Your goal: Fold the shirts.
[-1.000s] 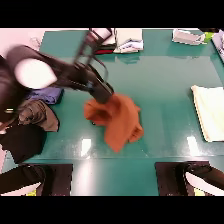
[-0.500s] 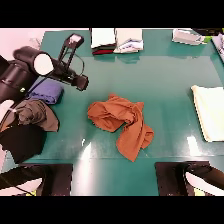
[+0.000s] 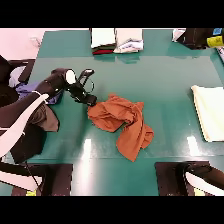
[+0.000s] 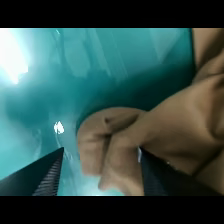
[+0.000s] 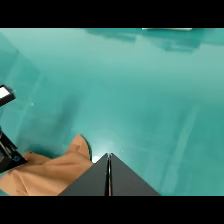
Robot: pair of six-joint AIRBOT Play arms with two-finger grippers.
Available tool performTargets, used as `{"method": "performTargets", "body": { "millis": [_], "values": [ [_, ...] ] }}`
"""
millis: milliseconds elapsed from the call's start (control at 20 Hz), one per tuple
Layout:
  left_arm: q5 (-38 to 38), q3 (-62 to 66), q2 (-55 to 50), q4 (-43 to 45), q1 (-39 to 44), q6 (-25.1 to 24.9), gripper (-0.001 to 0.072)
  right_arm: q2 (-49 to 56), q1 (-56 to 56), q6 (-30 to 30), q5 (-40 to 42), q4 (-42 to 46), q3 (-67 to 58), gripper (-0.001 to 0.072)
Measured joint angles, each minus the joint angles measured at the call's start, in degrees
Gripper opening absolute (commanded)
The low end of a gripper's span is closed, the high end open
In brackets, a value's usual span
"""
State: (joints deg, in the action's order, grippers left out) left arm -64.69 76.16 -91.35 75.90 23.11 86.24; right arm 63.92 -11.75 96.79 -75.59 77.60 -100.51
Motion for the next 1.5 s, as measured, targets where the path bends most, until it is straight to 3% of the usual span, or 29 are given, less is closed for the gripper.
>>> {"method": "performTargets", "body": {
  "millis": [200,300,350,550,750,950,1000,1050,1100,1300,1500],
  "values": [
    [0.37,-0.28,-2.38,-2.86,0.13,-0.70,0.0535,0.00,0.00,0.00,0.59,-0.02,1.22,0.0019],
    [0.59,-0.24,-2.91,-4.17,0.15,-1.22,0.0108,0.00,0.00,0.00,0.79,0.00,1.44,0.0019],
    [0.55,-0.26,-3.17,-4.76,0.20,-1.73,0.0033,0.00,0.00,0.00,0.83,0.00,1.51,0.0019],
    [-0.11,0.39,-2.80,-4.13,-0.33,-3.43,0.0032,0.00,0.00,0.00,-0.22,0.02,1.64,0.0020],
    [1.09,1.64,2.82,-1.84,-4.33,-3.74,0.0032,-0.24,1.92,0.00,-6.91,0.37,2.91,0.0019],
    [1.40,1.99,8.57,-0.42,-8.50,-3.98,0.0032,-3.10,4.33,0.02,-10.25,0.52,14.64,0.0021],
    [0.96,2.01,9.29,-0.17,-8.94,-4.04,0.0032,-4.02,4.55,0.02,-9.66,0.39,19.08,0.0101],
    [0.59,2.03,9.90,0.07,-9.27,-4.09,0.0033,-4.87,4.59,0.04,-8.50,0.39,24.30,0.0385],
    [0.26,2.03,10.32,0.17,-9.55,-4.13,0.0033,-5.51,4.50,0.04,-7.45,0.35,29.14,0.0498],
    [-0.76,2.03,11.06,0.57,-10.05,-4.22,0.0033,-5.05,1.84,1.25,-3.58,-1.88,46.34,0.0496],
    [-1.57,2.03,11.28,0.68,-10.23,-4.22,0.0033,-2.73,-4.35,1.27,0.57,-7.91,55.39,0.0494]
  ]
}}
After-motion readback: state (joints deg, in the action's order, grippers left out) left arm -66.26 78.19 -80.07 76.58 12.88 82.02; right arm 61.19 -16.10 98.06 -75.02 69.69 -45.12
